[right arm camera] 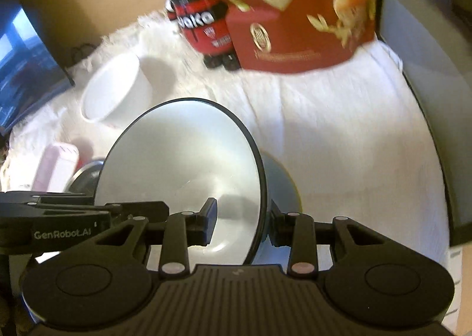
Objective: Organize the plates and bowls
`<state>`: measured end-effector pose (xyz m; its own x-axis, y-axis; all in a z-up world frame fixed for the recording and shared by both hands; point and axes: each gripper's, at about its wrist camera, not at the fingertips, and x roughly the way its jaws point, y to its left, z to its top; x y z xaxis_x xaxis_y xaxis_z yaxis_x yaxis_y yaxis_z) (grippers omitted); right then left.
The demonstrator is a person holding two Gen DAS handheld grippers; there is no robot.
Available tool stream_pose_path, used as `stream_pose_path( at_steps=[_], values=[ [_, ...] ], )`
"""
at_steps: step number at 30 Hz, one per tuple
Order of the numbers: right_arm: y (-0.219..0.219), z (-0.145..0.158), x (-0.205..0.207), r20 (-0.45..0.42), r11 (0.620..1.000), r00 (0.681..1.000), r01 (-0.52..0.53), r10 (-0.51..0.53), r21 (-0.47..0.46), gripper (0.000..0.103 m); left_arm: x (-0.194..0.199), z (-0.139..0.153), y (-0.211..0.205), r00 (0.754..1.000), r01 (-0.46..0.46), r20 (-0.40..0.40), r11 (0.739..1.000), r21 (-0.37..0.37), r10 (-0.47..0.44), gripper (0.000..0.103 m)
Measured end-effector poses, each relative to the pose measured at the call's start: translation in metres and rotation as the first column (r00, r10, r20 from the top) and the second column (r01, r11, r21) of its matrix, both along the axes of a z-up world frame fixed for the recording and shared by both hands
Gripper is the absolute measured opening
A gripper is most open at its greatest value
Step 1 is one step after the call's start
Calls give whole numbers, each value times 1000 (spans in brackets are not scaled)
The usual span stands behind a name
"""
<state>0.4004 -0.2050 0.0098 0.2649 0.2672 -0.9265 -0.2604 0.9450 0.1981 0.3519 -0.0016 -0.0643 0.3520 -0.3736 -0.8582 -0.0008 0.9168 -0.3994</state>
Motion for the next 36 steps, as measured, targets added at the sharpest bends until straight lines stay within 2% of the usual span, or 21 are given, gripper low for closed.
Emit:
stream_pose_path(
  at_steps=[5,10,16,24,34,36],
  values=[
    [-8,-16,-12,-16,1000,1000,17,-17,-2,36,-5,-12,-9,1000,10,-13,999,38,-10,27],
    [1,-17,-11,2,999,999,-34,34,-34,36,-2,-13,-3,1000,-14,-17,999,34,15,26],
    [-6,-12,3,-32,1000,999,-22,22,-5,36,2,-4,4,999,-51,-11,998,33,52,26],
    [-2,7,10,57,997,997,-58,61,-46,38,8,4,9,997,-73,-6,997,24,73,25],
    [0,7,16,41,995,995,-85,88,-56,41,18,6,12,997,-69,-29,998,-3,69,25],
    [-1,12,19,70,995,994,-77,82,-64,41,18,8,16,997,-73,-23,997,-24,72,25]
  ],
)
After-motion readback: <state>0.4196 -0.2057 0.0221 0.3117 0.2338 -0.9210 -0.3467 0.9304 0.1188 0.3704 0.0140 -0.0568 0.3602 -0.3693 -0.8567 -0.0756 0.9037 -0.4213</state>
